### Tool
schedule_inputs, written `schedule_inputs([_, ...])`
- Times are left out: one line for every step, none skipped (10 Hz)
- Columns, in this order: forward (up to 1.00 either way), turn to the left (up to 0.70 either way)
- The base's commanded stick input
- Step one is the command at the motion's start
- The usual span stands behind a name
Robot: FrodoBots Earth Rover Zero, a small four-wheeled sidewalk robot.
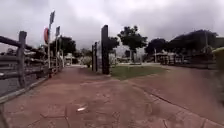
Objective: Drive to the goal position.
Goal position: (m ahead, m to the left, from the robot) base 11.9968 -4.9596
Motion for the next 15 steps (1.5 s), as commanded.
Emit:
schedule_inputs([0.00, -0.59])
schedule_inputs([0.00, -0.84])
schedule_inputs([0.00, -0.85])
schedule_inputs([0.00, -0.85])
schedule_inputs([0.00, -0.85])
schedule_inputs([0.00, -0.85])
schedule_inputs([0.00, -0.85])
schedule_inputs([0.00, -0.85])
schedule_inputs([0.00, -0.85])
schedule_inputs([0.00, -0.85])
schedule_inputs([0.00, -0.85])
schedule_inputs([0.00, -0.85])
schedule_inputs([0.00, -0.85])
schedule_inputs([0.00, -0.85])
schedule_inputs([0.00, -0.85])
